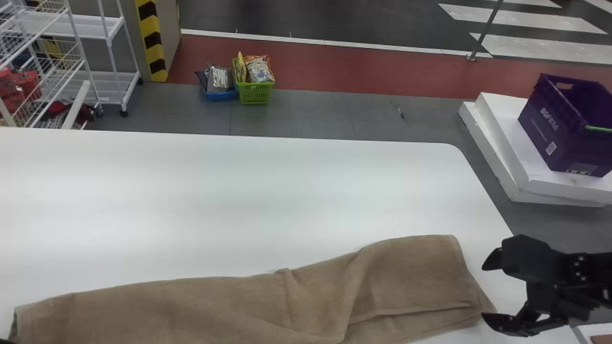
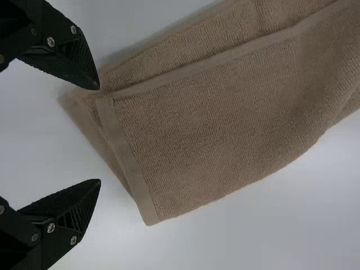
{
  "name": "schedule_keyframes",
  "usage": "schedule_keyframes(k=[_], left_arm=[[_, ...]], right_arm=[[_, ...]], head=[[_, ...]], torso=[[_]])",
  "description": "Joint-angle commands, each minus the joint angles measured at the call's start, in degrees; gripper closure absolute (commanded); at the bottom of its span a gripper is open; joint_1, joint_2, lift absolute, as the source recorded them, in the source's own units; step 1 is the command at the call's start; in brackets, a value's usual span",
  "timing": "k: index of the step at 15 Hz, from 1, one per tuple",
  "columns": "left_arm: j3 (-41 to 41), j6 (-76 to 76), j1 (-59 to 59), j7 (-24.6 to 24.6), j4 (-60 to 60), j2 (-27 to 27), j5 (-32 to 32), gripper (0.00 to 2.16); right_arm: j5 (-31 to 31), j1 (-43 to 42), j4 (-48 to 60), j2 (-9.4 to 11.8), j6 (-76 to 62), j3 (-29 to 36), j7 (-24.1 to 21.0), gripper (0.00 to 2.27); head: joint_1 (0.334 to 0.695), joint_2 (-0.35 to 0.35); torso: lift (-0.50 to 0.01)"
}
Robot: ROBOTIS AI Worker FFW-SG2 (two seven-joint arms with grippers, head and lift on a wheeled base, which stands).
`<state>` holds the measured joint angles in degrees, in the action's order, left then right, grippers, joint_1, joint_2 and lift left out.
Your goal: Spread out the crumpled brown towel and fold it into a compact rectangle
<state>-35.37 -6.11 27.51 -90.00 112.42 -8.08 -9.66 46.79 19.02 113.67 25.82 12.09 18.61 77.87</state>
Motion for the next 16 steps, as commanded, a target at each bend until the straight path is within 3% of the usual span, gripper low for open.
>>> schedule_keyframes(k=[1,16], left_arm=[[0.1,0.0,-0.4,-0.6,-0.4,0.0,-0.2,0.43],[-0.3,0.2,-0.4,-0.6,-0.4,0.0,-0.1,0.43]], right_arm=[[0.0,0.1,-0.1,-0.2,0.0,-0.2,0.5,0.28],[0.1,-1.4,-0.9,-0.6,2.6,-1.7,0.5,0.41]], head=[[0.695,-0.166],[0.695,-0.142]], torso=[[-0.127],[-0.127]])
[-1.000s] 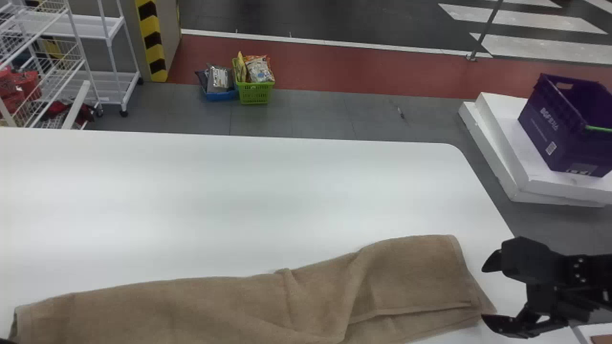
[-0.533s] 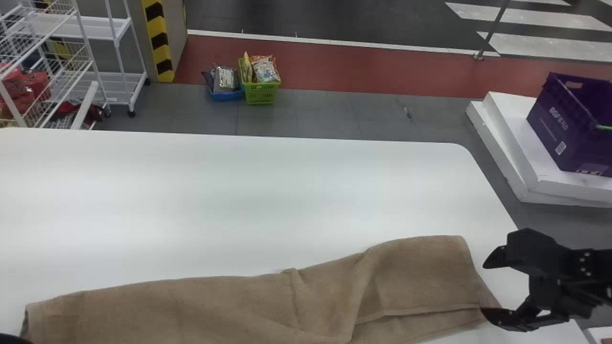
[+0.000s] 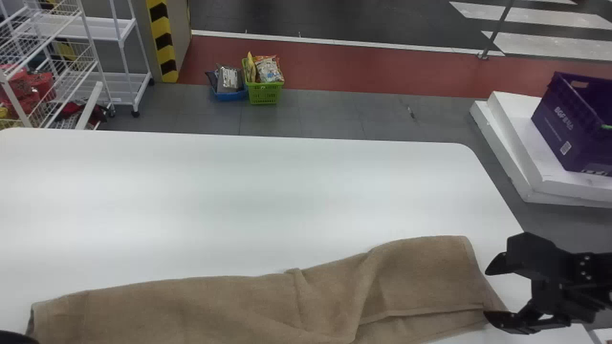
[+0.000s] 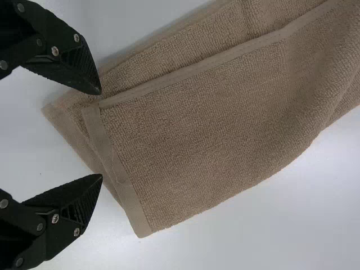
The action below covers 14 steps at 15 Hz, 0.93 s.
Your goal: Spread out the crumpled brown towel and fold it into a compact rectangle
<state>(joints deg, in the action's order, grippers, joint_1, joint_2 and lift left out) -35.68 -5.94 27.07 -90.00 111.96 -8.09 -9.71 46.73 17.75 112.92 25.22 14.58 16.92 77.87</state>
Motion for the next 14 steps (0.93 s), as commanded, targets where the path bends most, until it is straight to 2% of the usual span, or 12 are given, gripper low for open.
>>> schedule_keyframes(k=[1,6,7,13,14], left_arm=[[0.0,0.0,0.0,-0.6,0.0,0.0,0.0,0.43],[0.0,0.0,0.3,-0.6,0.1,0.0,0.0,0.43],[0.0,0.0,0.4,-0.6,0.2,0.0,0.0,0.43],[-0.1,0.0,0.4,-0.6,0.0,-0.1,0.0,0.43],[-0.1,0.0,0.4,-0.6,0.0,-0.1,0.0,0.43]], right_arm=[[0.1,-0.2,-0.1,0.0,0.3,-0.1,0.5,0.41],[-0.3,-0.5,-0.1,0.1,3.0,-0.2,0.5,0.54],[-0.3,-0.4,-0.1,0.2,3.1,-0.3,0.5,0.62],[0.1,-0.3,-0.3,0.3,3.8,-1.1,0.5,0.65],[0.0,-0.3,-0.3,0.4,4.4,-1.2,0.5,0.77]], head=[[0.695,-0.143],[0.695,-0.147],[0.695,-0.148],[0.695,-0.147],[0.695,-0.147]], torso=[[-0.127],[-0.127],[-0.127],[-0.127],[-0.127]])
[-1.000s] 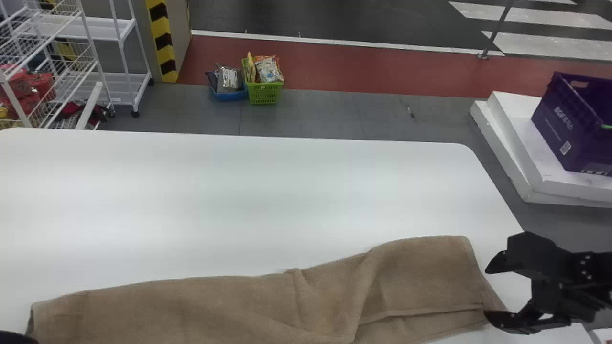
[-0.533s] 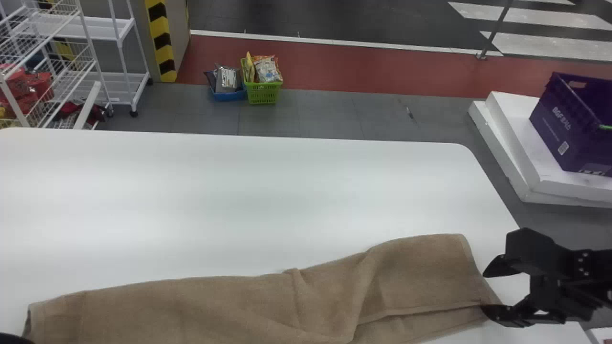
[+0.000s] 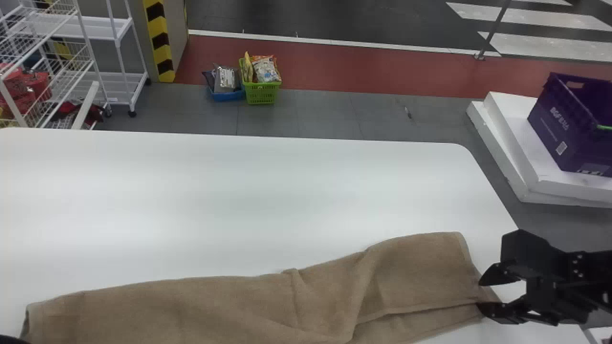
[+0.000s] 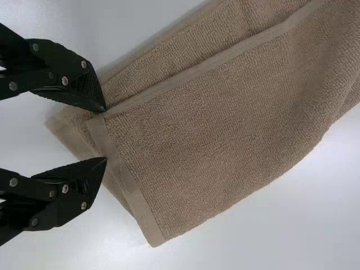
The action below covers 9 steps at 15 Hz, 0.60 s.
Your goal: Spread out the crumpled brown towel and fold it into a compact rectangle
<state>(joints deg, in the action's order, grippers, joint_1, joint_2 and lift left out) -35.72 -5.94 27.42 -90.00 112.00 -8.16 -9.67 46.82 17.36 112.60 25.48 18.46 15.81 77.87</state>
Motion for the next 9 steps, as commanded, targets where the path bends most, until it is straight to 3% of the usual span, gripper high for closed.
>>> schedule_keyframes(k=[1,9], left_arm=[[0.0,0.0,0.1,-0.6,-0.1,0.0,0.0,0.43],[0.0,0.2,0.1,-0.6,-0.3,0.0,0.0,0.43]], right_arm=[[-0.1,0.0,0.0,0.2,0.5,-0.1,0.5,0.79],[-3.2,-0.5,1.0,0.2,2.8,1.5,0.5,0.97]], head=[[0.695,-0.148],[0.695,-0.153]], torso=[[-0.127],[-0.127]])
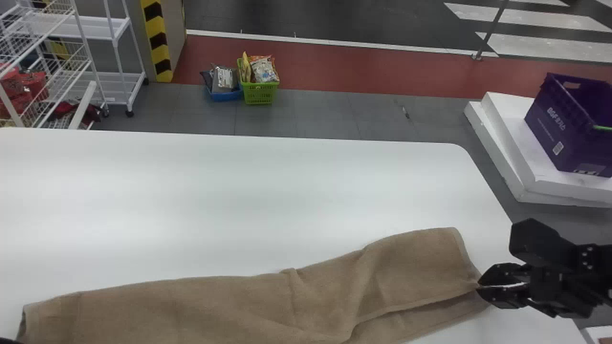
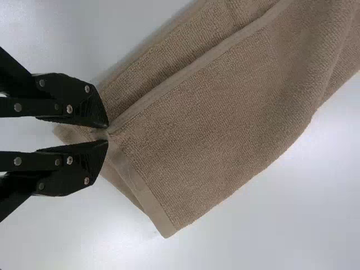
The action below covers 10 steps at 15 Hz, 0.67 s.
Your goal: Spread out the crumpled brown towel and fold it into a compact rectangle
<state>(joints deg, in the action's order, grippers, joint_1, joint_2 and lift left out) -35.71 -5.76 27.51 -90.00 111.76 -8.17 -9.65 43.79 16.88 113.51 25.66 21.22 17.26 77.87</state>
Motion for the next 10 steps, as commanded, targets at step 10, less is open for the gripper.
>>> schedule_keyframes(k=[10], left_arm=[[0.4,0.2,-0.2,-0.6,-0.4,-0.1,-0.2,0.43]], right_arm=[[-4.8,4.6,5.6,2.2,0.4,7.2,0.5,0.97]], head=[[0.695,-0.179]], torso=[[-0.127]])
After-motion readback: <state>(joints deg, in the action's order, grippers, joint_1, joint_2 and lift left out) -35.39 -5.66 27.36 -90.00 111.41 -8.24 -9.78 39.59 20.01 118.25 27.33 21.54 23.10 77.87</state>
